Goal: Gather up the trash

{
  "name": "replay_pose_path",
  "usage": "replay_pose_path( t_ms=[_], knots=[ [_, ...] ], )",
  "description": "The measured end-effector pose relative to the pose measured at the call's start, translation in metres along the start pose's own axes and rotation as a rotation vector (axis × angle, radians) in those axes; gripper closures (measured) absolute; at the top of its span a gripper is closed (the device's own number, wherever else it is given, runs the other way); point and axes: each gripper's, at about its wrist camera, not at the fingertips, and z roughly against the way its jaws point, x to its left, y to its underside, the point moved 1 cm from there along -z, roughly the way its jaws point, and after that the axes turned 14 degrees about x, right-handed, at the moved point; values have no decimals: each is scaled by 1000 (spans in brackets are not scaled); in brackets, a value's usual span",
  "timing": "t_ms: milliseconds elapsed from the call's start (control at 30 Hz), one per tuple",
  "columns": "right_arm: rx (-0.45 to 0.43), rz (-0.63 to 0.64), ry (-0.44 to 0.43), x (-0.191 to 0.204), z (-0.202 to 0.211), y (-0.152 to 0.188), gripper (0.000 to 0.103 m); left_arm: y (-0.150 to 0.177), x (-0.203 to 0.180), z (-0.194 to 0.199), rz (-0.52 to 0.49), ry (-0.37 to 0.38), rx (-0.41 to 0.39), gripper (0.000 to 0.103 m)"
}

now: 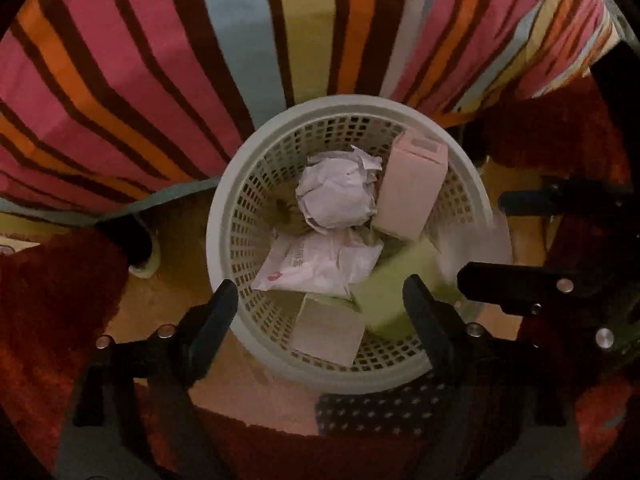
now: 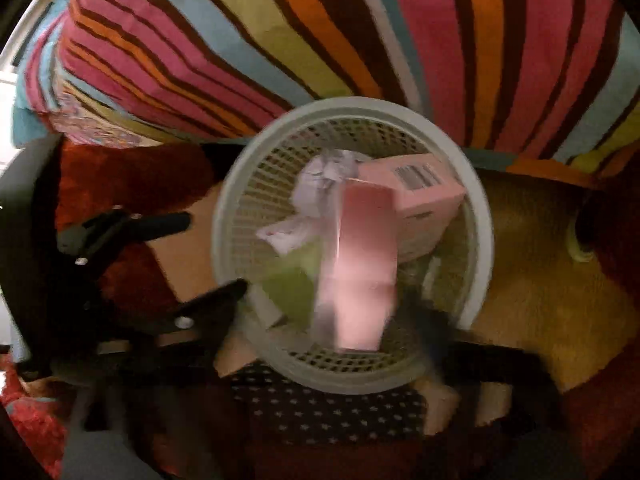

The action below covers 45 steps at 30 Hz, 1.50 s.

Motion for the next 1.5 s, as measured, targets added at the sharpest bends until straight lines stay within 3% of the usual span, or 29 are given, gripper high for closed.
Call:
replay_pose_path(
  t_ms=[200,333,433,600,1067,1267,1500],
  knots=[
    [5,-28,4,10,-1,-5,12,-1,-1,1,4,5,-8,21],
    [-27,-39,11,-6,15,-9,8,-3,-2,6,5,-4,-21,21],
    [-46,-51,36,-6,4,-1,8,-3,-2,12,7,-17,-38,21],
    [-145,-69,95,12,23,7,8,-5,-3,44,26,-70,-139,21],
    [-377,-105,276,38,98,39,8,1,-7,122,127,-83,-326,21],
    [-405,-115,280,40,112,51,8,13,-11,146,141,-86,-398,21],
    [-388,-121,296,37,112,50,8,21,-19,155,141,-161,-418,21]
  ],
)
